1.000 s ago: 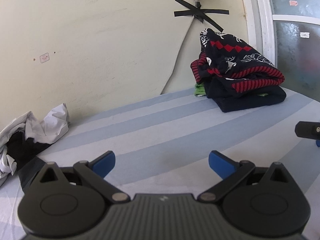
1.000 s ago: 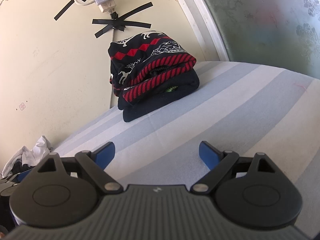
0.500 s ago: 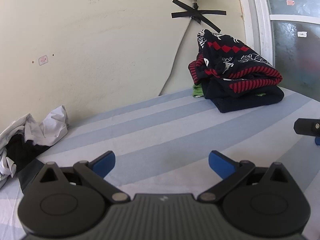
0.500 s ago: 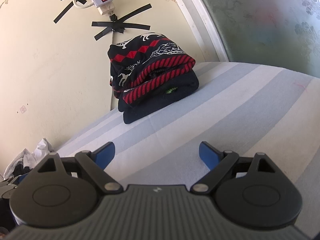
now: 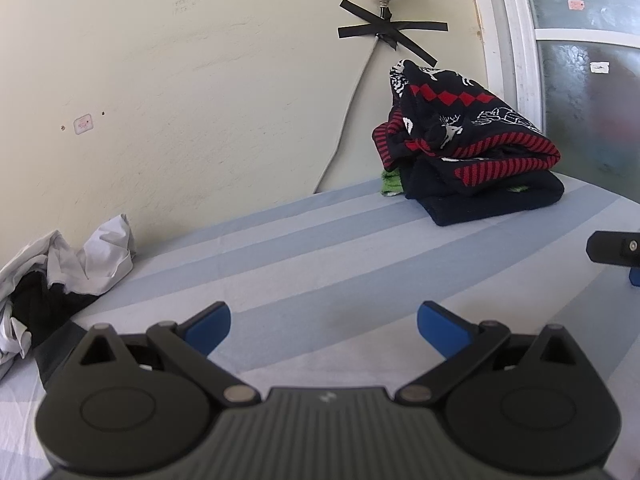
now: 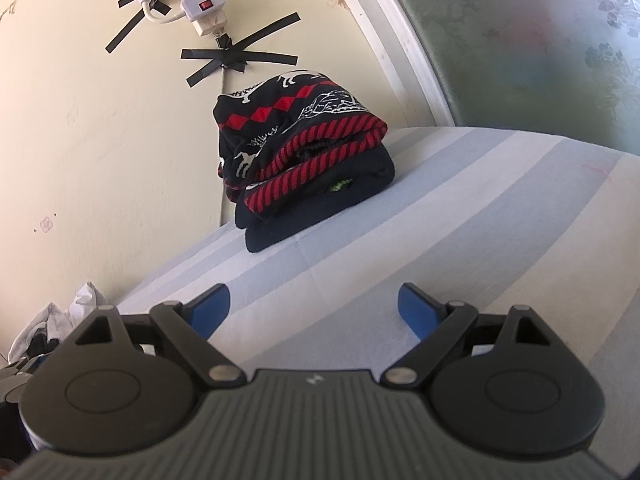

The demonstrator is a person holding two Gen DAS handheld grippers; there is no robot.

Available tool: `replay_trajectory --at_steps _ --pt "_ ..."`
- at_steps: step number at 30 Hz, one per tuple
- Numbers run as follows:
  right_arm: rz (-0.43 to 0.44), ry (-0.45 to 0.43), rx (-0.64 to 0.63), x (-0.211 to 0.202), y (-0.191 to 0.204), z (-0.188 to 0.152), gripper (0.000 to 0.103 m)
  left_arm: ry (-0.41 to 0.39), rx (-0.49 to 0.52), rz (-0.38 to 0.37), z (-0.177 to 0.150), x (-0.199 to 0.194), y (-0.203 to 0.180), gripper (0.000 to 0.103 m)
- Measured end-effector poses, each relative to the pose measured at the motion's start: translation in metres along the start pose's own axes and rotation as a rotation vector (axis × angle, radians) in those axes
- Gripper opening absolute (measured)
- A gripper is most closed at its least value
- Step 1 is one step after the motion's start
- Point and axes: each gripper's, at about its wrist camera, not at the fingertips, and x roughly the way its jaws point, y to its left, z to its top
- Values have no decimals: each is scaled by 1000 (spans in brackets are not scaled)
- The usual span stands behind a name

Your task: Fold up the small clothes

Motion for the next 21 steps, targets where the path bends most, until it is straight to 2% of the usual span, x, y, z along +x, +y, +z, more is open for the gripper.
replay_trajectory --at_steps 21 --pt "2 -13 -11 -1 1 -1 93 4 0 2 0 1 -1 103"
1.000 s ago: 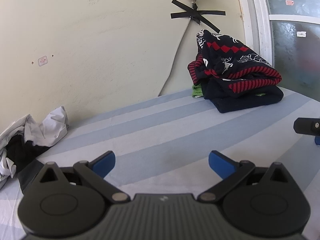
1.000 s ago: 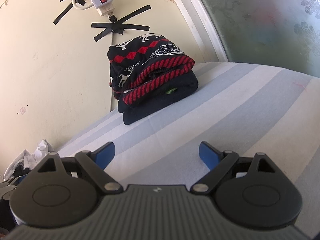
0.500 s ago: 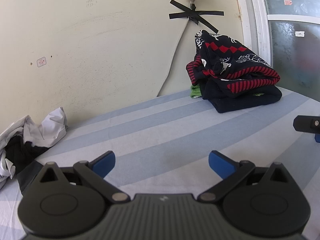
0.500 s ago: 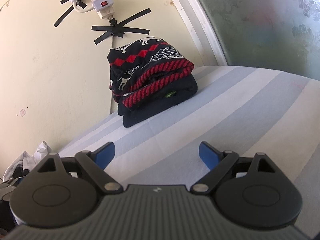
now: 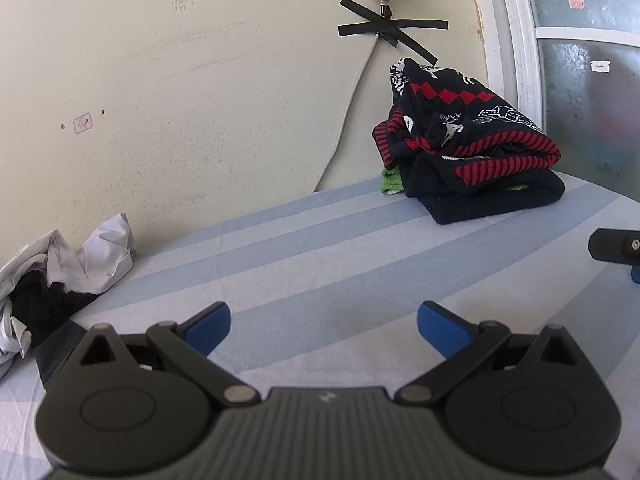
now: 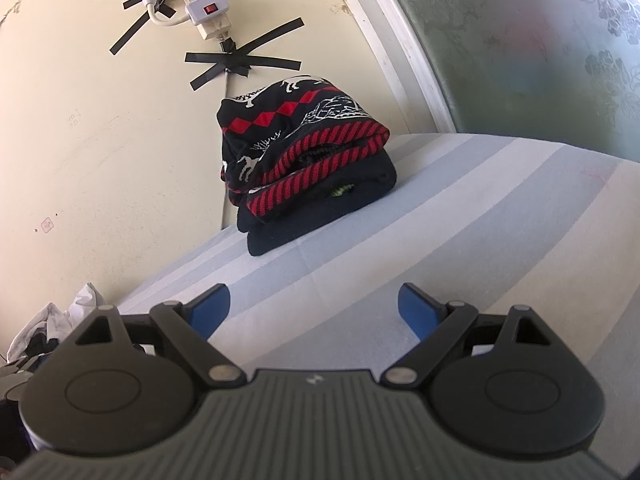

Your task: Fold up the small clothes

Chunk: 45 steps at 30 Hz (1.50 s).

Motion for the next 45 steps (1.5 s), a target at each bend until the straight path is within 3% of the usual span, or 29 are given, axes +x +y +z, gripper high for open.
replay_trajectory --at_steps 45 --pt "11 -6 -10 0 1 1 93 -1 -2 -9 1 -1 -1 103"
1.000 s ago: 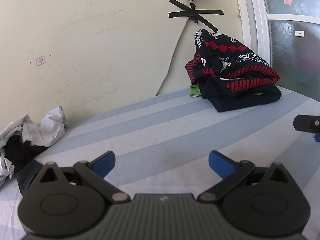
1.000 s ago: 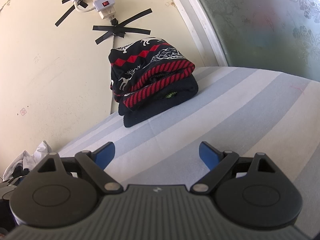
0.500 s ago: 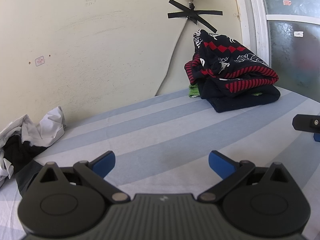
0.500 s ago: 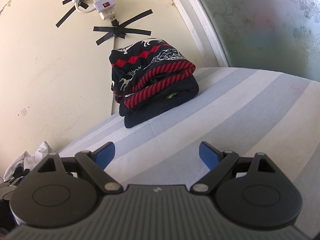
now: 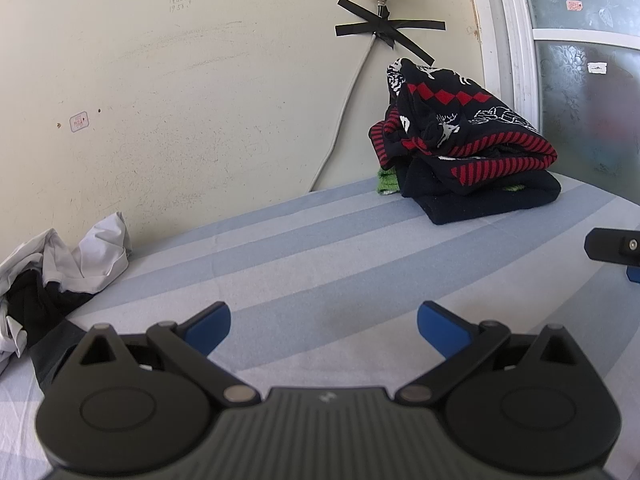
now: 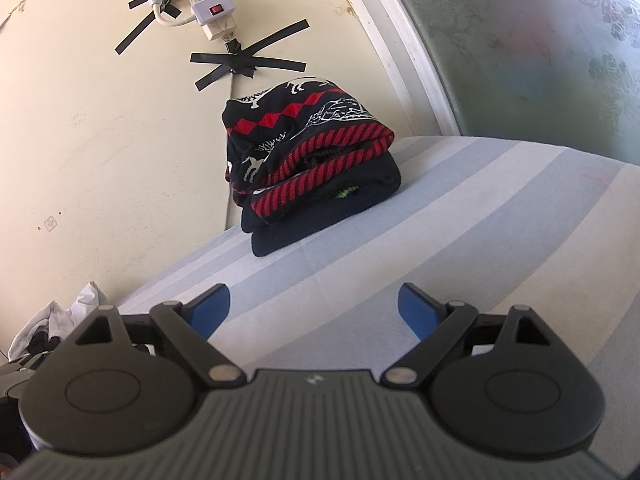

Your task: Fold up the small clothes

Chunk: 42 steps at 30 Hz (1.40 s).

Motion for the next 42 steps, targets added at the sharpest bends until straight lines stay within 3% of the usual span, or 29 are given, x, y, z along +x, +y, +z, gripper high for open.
replay_trajectory --at_steps 42 --pt "11 -7 -3 -1 -2 2 93 1 1 -7 0 -1 -1 103"
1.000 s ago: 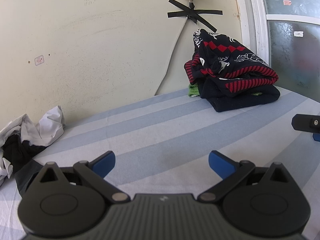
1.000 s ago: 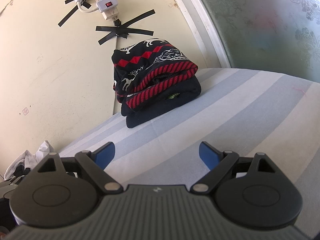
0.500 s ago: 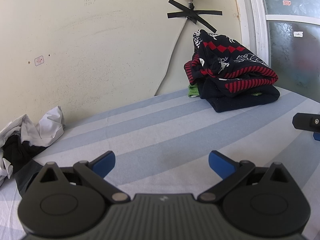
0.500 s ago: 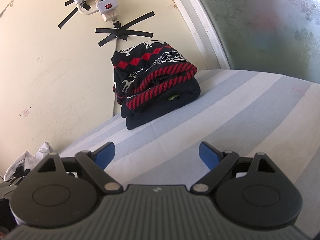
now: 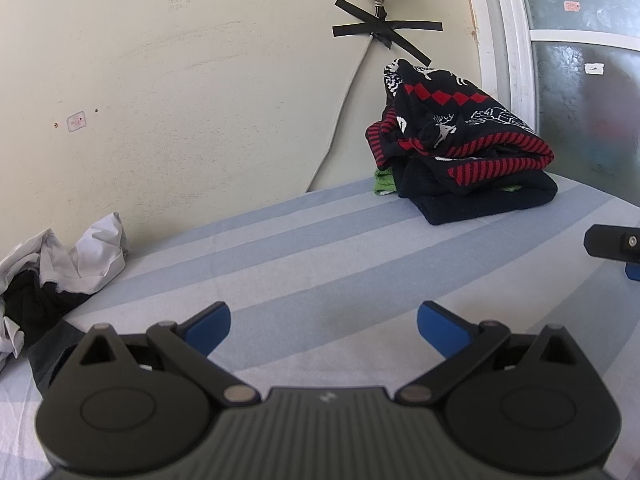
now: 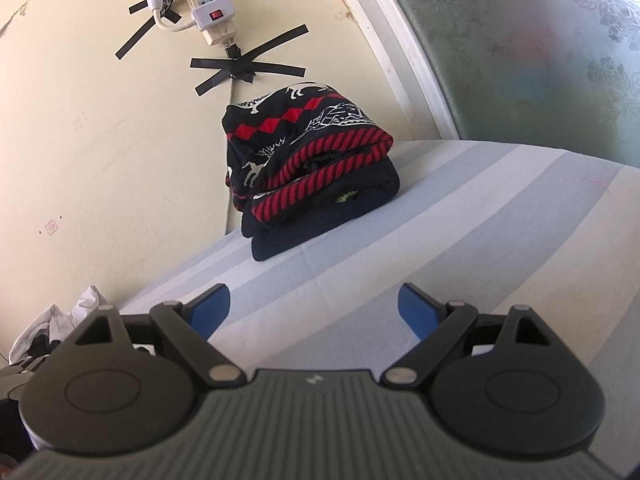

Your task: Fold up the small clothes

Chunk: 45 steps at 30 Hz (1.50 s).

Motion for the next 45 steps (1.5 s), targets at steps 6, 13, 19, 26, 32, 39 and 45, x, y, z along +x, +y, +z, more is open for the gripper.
replay_trajectory --at_steps 6,13,19,26,32,39,45 --pt "1 0 0 0 -1 1 93 1 -6 -2 0 0 1 103" --pt "2 1 0 0 -1 1 93 -11 -22 34 0 0 5 103" --pt "3 0 0 0 -1 1 93 -34 -24 50 2 -2 8 103" --pt "4 2 1 1 -3 3 93 -14 2 78 1 -1 6 103" --pt "4 2 1 1 -3 2 93 -25 33 86 0 -3 1 103" --pt "4 3 1 1 -3 2 93 -2 3 97 1 1 8 103" --pt "4 4 1 1 -3 2 93 20 -5 90 1 3 11 103"
